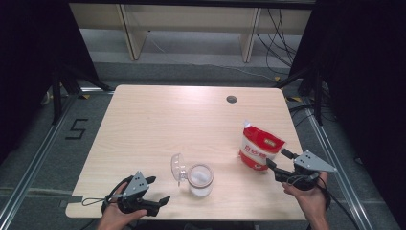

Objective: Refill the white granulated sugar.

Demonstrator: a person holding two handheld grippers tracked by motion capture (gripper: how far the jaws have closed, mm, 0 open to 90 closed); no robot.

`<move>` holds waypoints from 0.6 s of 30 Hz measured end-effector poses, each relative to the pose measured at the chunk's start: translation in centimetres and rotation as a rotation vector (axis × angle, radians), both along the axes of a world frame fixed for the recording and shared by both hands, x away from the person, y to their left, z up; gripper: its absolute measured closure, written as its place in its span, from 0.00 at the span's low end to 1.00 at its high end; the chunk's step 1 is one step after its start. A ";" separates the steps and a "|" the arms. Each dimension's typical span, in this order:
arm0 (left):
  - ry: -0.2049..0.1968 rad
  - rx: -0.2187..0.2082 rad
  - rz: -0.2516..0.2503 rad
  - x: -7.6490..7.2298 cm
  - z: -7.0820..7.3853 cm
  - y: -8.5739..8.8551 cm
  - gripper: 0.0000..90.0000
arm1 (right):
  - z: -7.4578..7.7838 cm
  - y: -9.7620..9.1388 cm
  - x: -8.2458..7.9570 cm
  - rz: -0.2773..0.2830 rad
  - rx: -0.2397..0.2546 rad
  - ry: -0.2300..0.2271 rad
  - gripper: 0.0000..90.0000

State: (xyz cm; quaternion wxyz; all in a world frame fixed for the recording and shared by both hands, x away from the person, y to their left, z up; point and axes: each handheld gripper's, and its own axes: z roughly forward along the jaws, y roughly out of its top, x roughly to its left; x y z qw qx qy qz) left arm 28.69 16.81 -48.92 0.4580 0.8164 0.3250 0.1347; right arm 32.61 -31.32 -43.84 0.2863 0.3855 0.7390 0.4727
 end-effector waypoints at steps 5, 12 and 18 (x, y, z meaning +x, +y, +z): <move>0.001 0.007 0.005 0.0 0.1 0.0 0.18 | -0.1 0.3 -0.7 -0.030 -0.012 0.024 0.34; 0.007 -0.001 0.001 0.0 0.1 0.0 0.18 | 0.0 0.5 -1.3 -0.051 -0.040 0.041 0.31; 0.007 -0.010 0.013 0.1 0.2 0.2 0.18 | -0.4 0.9 -2.2 -0.075 -0.062 0.088 0.28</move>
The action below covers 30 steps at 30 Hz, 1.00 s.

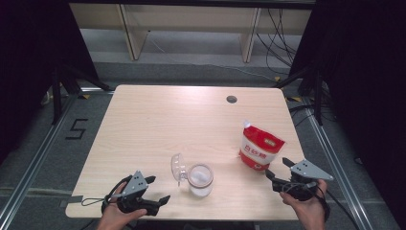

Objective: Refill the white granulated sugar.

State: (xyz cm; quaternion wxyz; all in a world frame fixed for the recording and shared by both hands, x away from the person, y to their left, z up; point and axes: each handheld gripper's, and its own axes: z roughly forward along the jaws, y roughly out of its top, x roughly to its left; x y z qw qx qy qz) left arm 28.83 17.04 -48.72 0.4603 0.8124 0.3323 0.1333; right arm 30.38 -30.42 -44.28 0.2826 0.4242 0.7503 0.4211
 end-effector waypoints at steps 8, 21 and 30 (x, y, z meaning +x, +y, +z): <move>-0.002 -0.001 0.010 0.2 0.2 0.2 0.18 | -0.3 0.2 -0.9 -0.014 -0.005 0.013 0.28; 0.022 -0.019 0.001 0.2 0.8 -0.2 0.28 | -1.1 0.3 -2.2 -0.019 -0.014 0.037 0.28; -0.001 -0.013 -0.014 -0.2 1.3 -0.4 0.45 | -1.5 0.1 -2.6 -0.001 -0.043 0.024 0.28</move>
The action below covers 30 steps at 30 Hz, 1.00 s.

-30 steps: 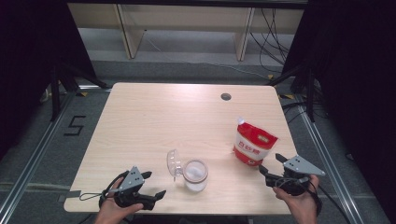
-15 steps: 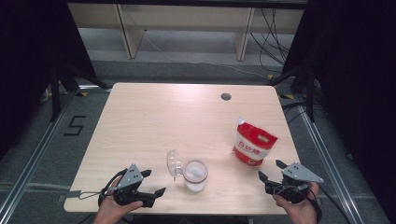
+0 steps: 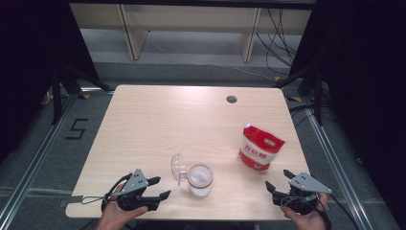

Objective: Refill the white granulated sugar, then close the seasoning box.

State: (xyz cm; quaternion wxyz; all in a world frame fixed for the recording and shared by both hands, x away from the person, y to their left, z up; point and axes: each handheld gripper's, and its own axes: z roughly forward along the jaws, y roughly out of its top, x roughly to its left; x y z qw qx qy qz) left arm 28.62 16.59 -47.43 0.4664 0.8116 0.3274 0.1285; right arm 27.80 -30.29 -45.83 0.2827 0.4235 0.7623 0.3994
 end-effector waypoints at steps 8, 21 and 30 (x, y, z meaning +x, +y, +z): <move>-0.018 0.000 -0.012 -0.4 0.3 -0.3 0.57 | -0.3 0.4 -0.3 0.021 -0.014 0.012 0.28; -0.052 0.008 -0.028 -1.0 0.9 -0.6 0.79 | -0.8 0.8 -0.2 0.046 -0.035 0.031 0.28; -0.085 0.021 -0.039 -1.0 2.0 -1.1 0.94 | -0.9 0.8 -0.1 0.062 -0.047 0.040 0.28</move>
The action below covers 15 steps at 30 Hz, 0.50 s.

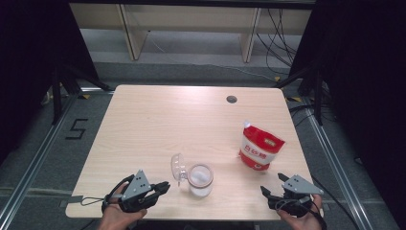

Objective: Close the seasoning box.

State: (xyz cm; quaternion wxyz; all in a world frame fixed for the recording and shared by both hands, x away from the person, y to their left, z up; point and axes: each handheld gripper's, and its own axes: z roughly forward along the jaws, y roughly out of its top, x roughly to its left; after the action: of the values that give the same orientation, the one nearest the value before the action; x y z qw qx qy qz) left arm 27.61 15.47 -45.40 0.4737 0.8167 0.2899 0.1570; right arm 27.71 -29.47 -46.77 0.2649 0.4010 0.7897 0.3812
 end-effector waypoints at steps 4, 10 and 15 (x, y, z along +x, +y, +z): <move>-0.013 0.000 -0.012 0.2 0.4 -0.3 0.95 | -0.1 0.0 0.0 -0.003 -0.008 0.004 0.28; -0.027 0.009 -0.032 0.5 1.0 -0.9 0.95 | -0.1 0.2 0.0 0.000 0.002 0.016 0.28; -0.036 0.022 -0.035 0.8 1.4 -1.7 0.95 | -0.2 0.2 0.0 0.006 -0.013 0.006 0.28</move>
State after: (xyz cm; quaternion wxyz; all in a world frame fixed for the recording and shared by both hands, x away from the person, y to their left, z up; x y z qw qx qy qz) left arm 28.42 13.76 -44.00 0.4725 0.8239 0.2652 0.1662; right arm 27.76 -29.29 -46.98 0.2638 0.3984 0.7941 0.3757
